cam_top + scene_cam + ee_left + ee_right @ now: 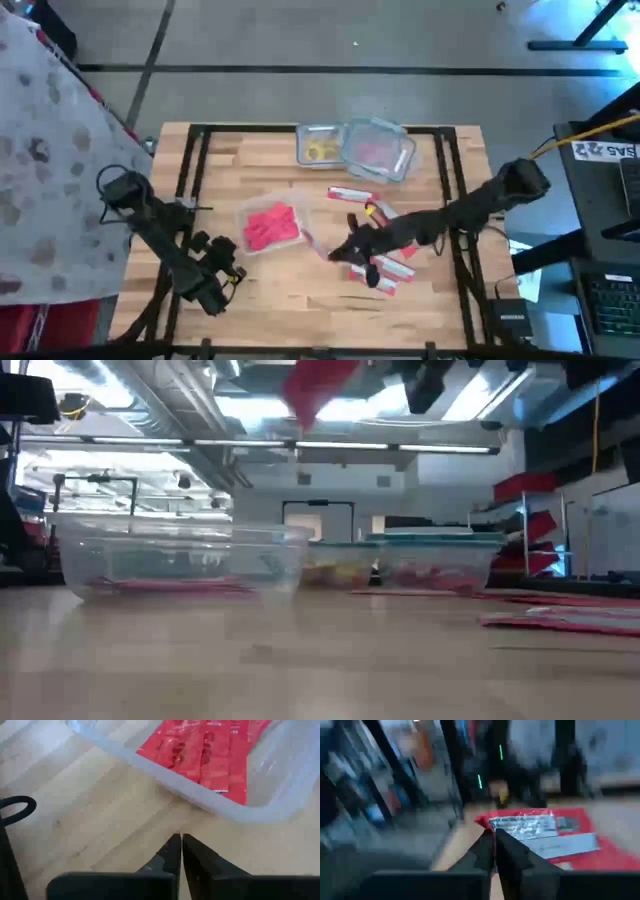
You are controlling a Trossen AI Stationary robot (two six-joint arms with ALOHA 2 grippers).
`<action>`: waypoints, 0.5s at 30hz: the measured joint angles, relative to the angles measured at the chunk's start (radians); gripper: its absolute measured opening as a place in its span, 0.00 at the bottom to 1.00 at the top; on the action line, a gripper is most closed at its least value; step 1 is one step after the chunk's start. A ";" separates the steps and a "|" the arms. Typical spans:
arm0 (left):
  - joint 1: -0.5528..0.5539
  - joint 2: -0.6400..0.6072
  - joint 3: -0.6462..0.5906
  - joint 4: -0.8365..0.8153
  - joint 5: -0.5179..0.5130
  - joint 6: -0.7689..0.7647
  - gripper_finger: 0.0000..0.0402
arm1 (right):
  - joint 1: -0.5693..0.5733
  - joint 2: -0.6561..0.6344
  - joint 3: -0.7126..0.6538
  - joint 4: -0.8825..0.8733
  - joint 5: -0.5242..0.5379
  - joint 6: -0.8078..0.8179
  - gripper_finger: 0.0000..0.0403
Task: Sort candy
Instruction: Put the pink strip candy into the rectangular transparent bin
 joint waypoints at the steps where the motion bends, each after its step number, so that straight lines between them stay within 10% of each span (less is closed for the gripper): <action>1: 0.000 0.000 0.000 0.000 -0.002 0.000 0.00 | -0.016 0.006 -0.003 0.041 -0.009 0.008 0.00; 15: 0.002 0.000 0.000 -0.006 -0.009 0.001 0.00 | -0.247 0.362 0.372 -0.020 -0.295 0.268 0.00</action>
